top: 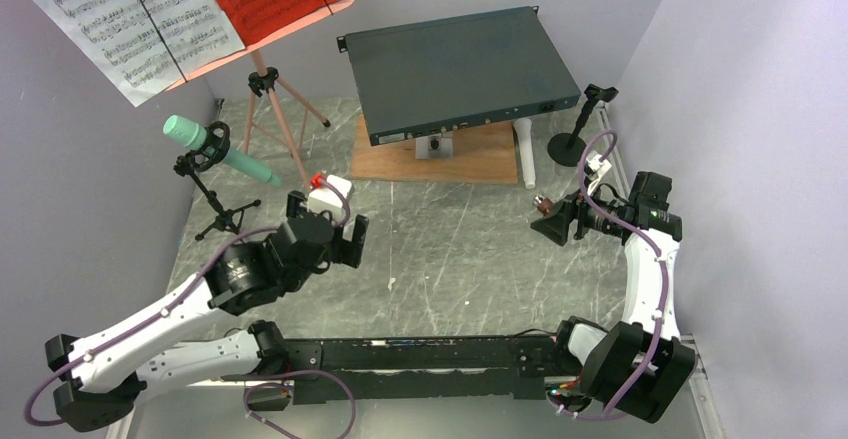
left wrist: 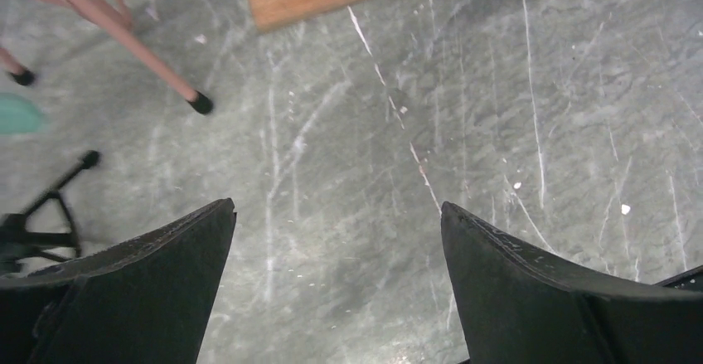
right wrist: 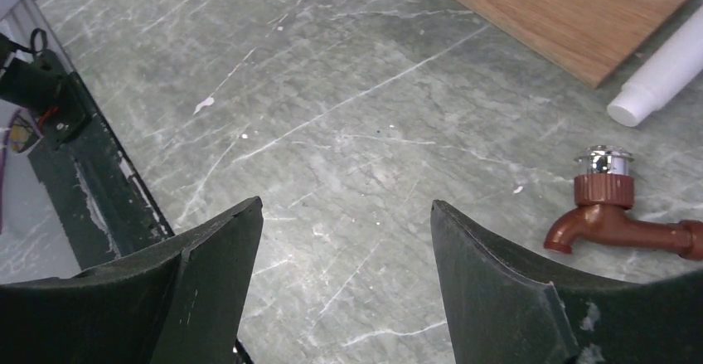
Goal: Pack up the instrument practice props
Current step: Place the microphone stand at the corner of the board.
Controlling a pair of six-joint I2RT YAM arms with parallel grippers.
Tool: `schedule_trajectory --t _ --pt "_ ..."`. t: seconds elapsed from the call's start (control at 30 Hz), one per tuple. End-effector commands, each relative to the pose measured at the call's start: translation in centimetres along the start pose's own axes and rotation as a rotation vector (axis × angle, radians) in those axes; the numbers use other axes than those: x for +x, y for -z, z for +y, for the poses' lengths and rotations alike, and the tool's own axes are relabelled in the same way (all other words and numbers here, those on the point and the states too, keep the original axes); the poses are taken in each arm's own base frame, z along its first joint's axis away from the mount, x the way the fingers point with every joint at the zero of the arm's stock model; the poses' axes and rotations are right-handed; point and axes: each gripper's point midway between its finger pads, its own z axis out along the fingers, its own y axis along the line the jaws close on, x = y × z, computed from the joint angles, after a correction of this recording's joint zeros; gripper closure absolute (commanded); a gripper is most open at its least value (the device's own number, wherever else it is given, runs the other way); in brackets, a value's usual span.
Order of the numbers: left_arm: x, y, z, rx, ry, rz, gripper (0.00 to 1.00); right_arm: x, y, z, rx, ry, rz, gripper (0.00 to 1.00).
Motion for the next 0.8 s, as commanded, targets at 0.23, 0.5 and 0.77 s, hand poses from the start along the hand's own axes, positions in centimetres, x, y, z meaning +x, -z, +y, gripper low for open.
schedule_trajectory --t 0.23,0.5,0.77 --pt "-13.3 7.6 6.3 -0.22 -0.088 -0.162 0.01 -1.1 0.3 2.4 -0.073 0.068 -0.053 0.22" --pt "-11.9 9.3 8.8 -0.306 -0.041 -0.115 0.05 -1.1 0.3 2.7 -0.088 0.07 -0.051 0.22" --pt "-13.6 9.5 10.7 -0.512 -0.26 -0.006 0.11 -1.1 0.2 2.7 -0.089 0.069 -0.05 0.21"
